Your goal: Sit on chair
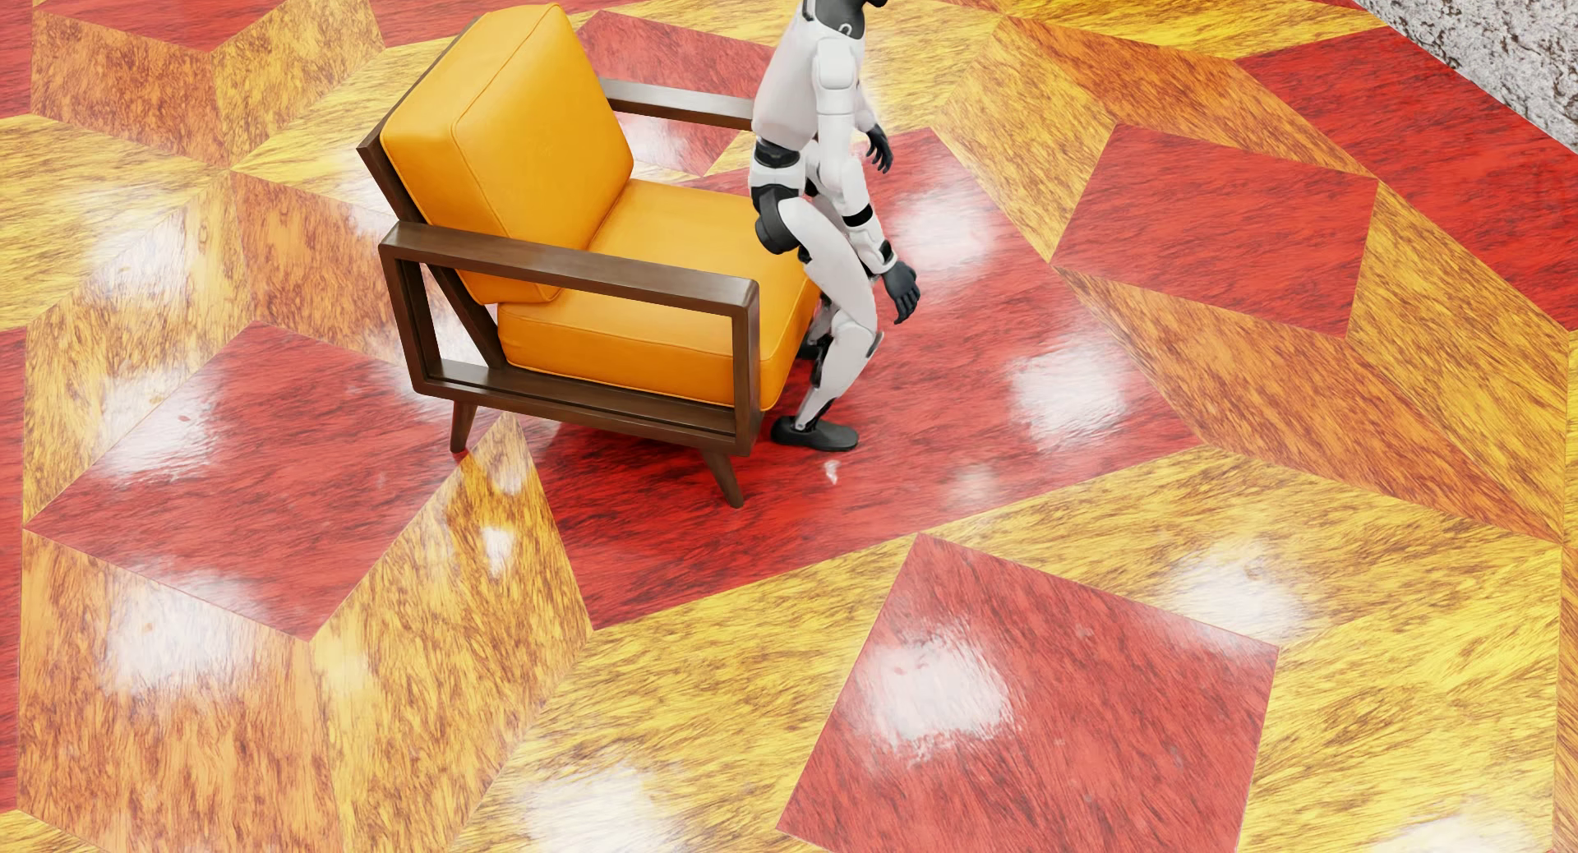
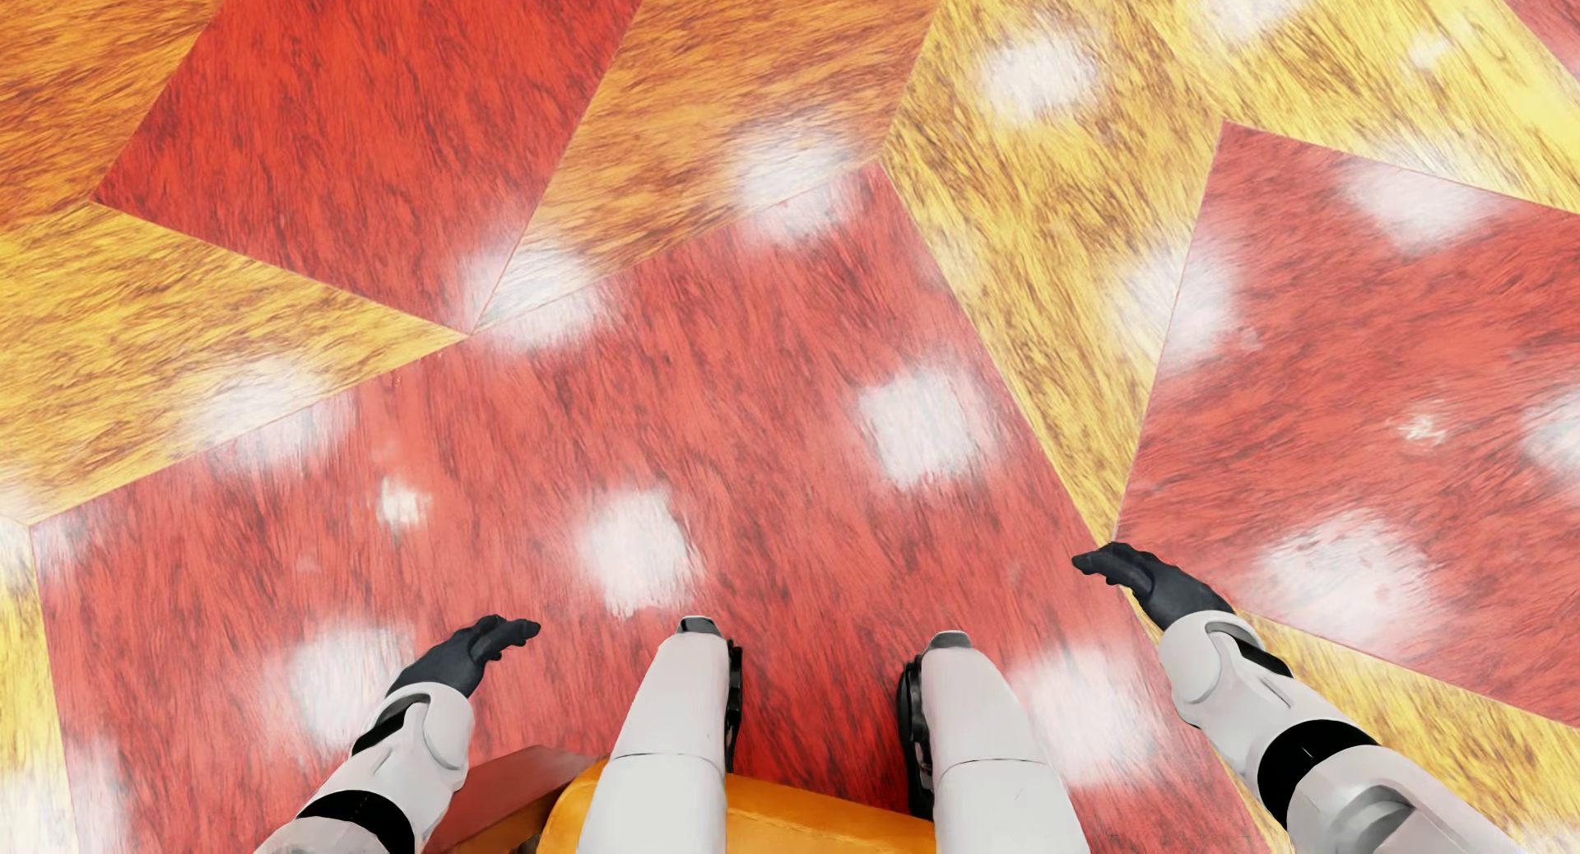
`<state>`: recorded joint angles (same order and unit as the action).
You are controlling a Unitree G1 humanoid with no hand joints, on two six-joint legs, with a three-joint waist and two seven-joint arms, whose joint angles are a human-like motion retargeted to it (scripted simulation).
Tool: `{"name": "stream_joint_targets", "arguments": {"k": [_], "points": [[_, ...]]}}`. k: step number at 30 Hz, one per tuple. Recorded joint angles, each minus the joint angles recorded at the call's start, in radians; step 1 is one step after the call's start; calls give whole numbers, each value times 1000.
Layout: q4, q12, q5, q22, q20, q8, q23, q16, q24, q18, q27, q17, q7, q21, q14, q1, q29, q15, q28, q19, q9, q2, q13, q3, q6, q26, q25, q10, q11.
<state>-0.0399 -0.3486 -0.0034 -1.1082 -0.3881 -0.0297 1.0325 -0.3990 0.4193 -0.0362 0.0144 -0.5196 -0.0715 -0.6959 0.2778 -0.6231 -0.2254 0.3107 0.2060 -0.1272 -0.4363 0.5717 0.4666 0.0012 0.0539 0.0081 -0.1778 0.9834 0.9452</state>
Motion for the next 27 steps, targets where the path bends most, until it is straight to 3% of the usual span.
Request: {"name": "stream_joint_targets", "arguments": {"k": [1,4,16,23,27], "points": [[-8,1,4,25,-19,-15,2,-10,-75,37,-19,18,-22,52,20,-66,24,32,25,14,26,70,0,6,-14,42,2,62,64],[-13,-67,0,44,-33,-28,9,-19,-74,43,-19,45,-40,39,69,-197,9,73,29,6,-3,201,65,5,-20,50,20,205,205],[-19,-306,4,52,-137,-79,-55,-31,-81,32,-20,65,-106,-28,145,-545,5,132,41,-17,-120,542,264,-4,-30,69,0,575,552],[0,-443,16,35,-182,-97,-65,-22,-104,50,-22,78,-146,-86,130,-686,-11,129,53,-34,-195,680,379,-3,-19,79,1,719,691],[1,-423,4,38,-173,-100,-88,-4,-89,54,-25,93,-143,-75,104,-682,-13,85,36,-49,-204,682,343,0,-13,84,-9,776,745]]}}
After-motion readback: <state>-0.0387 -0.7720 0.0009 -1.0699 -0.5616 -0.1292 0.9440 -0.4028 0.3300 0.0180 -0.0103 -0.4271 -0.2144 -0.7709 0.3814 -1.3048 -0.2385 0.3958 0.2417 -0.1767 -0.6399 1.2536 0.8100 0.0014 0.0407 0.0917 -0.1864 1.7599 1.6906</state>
